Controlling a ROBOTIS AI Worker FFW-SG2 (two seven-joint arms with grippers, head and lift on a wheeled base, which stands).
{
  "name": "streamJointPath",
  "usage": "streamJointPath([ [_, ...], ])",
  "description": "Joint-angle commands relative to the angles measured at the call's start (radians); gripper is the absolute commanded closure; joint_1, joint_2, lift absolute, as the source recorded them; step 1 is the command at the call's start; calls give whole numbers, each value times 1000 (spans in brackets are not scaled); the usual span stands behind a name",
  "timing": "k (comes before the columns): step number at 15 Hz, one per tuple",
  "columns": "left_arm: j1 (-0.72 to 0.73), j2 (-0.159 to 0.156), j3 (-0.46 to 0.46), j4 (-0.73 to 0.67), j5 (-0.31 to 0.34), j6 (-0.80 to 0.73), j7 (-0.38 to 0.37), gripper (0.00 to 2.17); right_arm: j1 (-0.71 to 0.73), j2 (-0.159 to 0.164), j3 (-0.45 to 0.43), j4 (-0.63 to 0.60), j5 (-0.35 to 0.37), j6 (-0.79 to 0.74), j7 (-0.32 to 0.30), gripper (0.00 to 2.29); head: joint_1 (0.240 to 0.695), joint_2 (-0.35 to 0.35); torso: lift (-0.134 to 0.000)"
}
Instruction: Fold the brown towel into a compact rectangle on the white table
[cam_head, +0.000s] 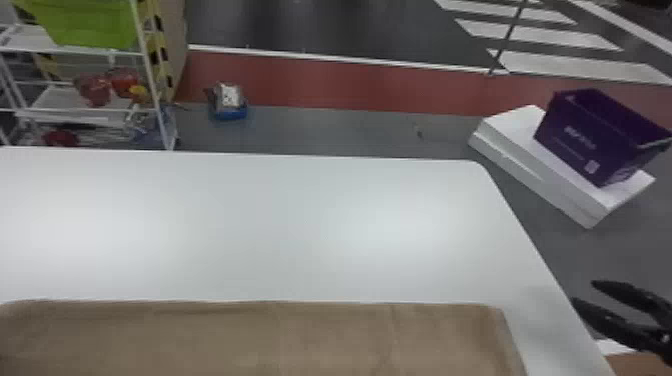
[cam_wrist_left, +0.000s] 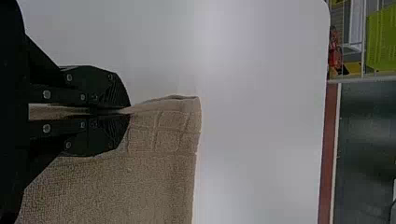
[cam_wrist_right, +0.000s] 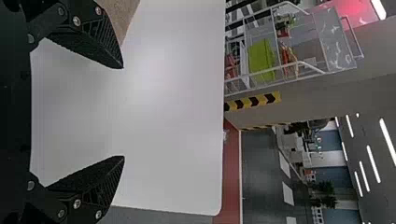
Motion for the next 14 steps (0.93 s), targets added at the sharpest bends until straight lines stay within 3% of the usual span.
streamJointPath([
  [1,-13,-3,0,-7,-2,33,1,1416,2,7,-2,2,-13,-25,3,218,695,-189,-123],
  [5,-17,-3,1,-76,-1,144,-10,1420,8,10,0,6,-25,-44,3,218,695,-182,-123],
  [7,-26,-3,0,-144,28,297,-36,1420,8,16,12,6,-31,-47,3,218,695,-185,-123],
  [9,-53,-3,3,-199,83,461,-68,1420,8,25,32,6,-31,-53,3,218,695,-208,-123],
  [13,-128,-3,31,-244,220,461,-106,1420,8,31,63,2,-31,-53,3,218,695,-244,-123],
  [14,-138,-3,23,-248,225,461,-103,1420,8,34,66,3,-31,-56,3,218,695,-246,-123],
])
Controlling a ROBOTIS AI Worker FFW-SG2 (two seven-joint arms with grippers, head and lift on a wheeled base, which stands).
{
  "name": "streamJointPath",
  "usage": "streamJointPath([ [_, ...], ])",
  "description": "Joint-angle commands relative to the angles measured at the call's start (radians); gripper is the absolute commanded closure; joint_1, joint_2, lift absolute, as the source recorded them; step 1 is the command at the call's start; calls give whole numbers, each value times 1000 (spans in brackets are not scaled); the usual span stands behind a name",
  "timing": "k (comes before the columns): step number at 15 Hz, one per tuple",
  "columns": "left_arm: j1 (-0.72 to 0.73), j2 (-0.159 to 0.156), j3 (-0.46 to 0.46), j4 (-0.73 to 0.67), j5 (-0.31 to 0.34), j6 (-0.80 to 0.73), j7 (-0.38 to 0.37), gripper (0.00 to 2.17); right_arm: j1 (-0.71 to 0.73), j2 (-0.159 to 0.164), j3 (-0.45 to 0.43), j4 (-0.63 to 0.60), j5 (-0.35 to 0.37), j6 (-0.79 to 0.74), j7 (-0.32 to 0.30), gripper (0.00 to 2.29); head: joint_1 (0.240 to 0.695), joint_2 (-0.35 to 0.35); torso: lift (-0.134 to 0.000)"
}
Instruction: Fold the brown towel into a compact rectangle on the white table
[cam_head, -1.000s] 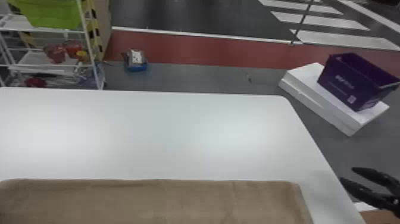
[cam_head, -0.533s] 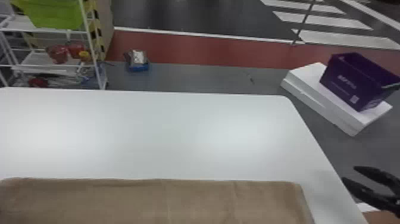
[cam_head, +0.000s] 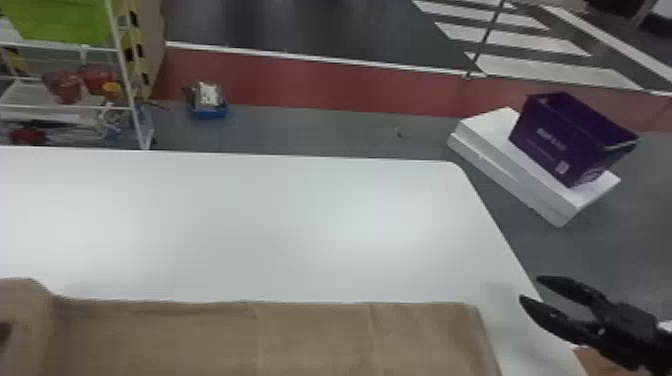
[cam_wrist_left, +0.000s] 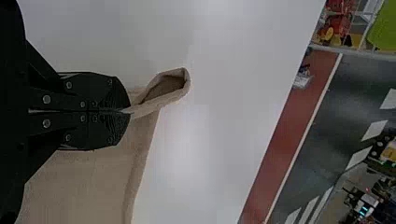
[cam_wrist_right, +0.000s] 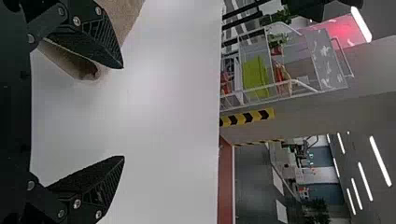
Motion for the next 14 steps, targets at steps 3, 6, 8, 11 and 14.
streamJointPath([
  [3,-28,-3,-47,-56,41,5,-1,1420,-5,3,14,9,0,-22,3,218,695,-255,-123],
  [6,-7,-3,-104,-94,46,5,-2,1420,-9,1,34,12,0,-25,3,218,695,-278,-123],
  [8,-5,-3,-122,-117,66,5,-13,1420,-11,3,56,10,0,-22,3,218,695,-302,-123],
  [11,-7,-3,-81,-169,170,5,-44,1420,-12,12,71,7,0,-19,3,218,695,-318,-123],
  [14,-8,-3,-92,-186,176,5,-37,1420,-12,29,82,-10,-69,-4,3,397,695,-327,-123],
])
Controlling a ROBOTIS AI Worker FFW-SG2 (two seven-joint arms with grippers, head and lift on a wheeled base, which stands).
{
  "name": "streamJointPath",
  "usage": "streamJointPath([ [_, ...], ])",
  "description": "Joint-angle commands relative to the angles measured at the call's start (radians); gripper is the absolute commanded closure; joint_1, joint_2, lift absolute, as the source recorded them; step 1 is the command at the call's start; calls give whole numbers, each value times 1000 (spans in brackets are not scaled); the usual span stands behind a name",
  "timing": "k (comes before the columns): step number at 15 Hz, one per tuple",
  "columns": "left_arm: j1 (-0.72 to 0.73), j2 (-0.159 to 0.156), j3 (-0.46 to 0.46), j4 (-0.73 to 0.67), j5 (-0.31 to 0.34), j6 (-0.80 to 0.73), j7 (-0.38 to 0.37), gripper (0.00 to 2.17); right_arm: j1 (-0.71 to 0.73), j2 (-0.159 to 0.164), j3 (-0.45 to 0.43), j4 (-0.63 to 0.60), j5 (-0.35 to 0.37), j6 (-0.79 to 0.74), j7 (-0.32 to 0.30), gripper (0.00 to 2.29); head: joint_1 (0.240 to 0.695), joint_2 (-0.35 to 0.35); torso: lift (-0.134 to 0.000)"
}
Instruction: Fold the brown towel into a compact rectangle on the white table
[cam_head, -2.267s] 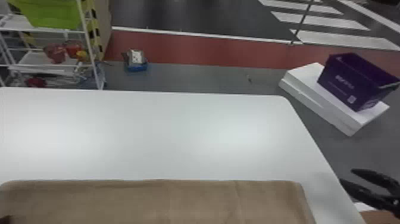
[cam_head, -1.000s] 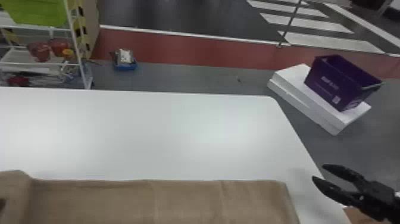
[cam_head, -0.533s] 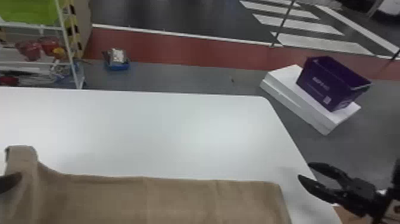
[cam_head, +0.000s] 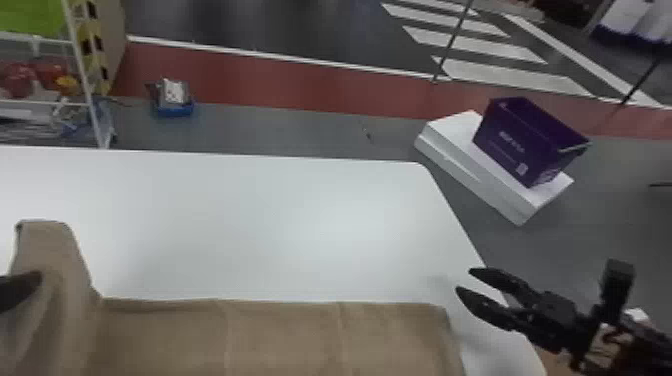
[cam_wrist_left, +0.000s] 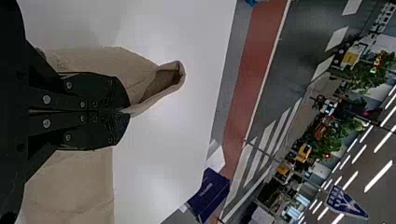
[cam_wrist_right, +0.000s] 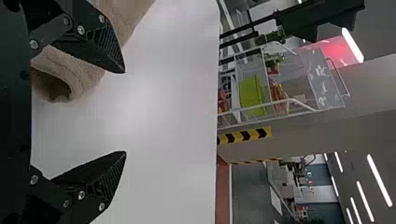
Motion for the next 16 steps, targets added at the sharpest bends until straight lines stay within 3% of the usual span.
streamJointPath([
  [1,-6,-3,-9,-5,2,4,11,1420,8,21,17,-31,-48,14,3,488,695,-324,-123],
  [2,-6,-3,-13,-5,3,4,13,1420,12,31,28,-52,-49,23,3,832,695,-319,-123],
  [3,-7,-3,-15,-9,5,4,16,1423,12,42,49,-68,-55,29,3,1440,695,-309,-123],
  [4,-11,-3,-15,-17,20,4,17,1656,18,41,82,-72,-59,29,3,1825,695,-299,-123],
  [5,-12,-3,-9,-29,59,4,17,1740,20,42,123,-75,-45,20,3,1949,695,-274,-123],
  [10,-14,-3,-32,-65,73,4,39,1740,49,65,310,-86,50,11,3,1949,695,-176,-123],
  [16,-11,-3,-13,-109,115,4,48,1744,52,65,381,-100,93,54,3,1953,695,-108,-123],
])
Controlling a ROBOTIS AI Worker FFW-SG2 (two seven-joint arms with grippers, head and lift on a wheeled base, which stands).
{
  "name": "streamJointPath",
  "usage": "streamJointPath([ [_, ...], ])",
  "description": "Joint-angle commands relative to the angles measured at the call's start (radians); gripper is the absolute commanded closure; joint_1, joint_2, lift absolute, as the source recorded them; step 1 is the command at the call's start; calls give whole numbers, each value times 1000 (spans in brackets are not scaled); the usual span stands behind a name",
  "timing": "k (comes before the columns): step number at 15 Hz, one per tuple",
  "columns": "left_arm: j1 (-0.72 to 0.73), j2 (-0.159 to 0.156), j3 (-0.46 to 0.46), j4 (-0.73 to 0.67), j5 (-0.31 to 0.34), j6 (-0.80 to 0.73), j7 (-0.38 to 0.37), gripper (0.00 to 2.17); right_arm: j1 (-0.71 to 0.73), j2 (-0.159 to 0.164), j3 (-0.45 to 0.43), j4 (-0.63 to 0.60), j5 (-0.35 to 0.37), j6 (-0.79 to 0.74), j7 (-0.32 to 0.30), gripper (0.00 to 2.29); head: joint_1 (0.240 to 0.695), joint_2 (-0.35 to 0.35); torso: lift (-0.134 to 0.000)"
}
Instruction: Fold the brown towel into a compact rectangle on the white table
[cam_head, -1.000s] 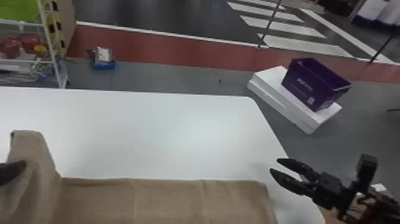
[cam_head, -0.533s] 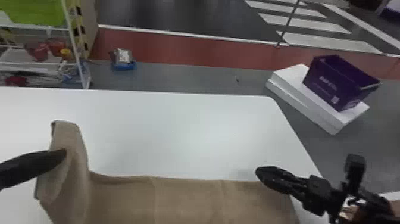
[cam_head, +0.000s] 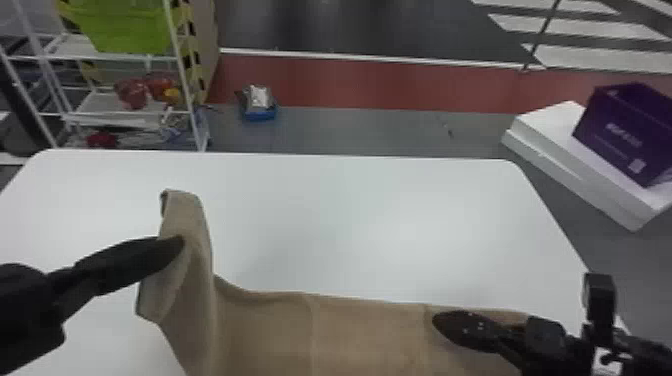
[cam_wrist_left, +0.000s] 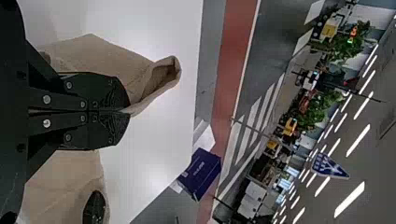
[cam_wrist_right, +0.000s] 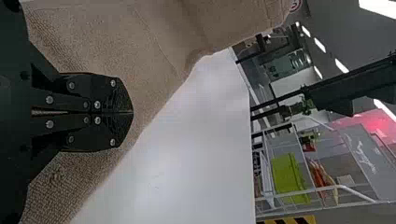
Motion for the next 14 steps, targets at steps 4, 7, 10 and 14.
streamJointPath([
  [4,-12,-3,34,-20,47,4,18,1744,-12,7,88,2,45,18,3,1949,695,-66,-123],
  [7,-16,-3,46,-20,60,4,20,1744,-49,19,126,41,77,18,3,1949,695,-29,-123],
  [10,-21,-3,52,-20,60,4,20,1791,-77,22,140,74,97,12,3,1949,695,-2,-123],
  [14,-24,-3,54,-20,60,4,20,1791,-107,22,146,113,113,3,3,1949,695,7,-123],
])
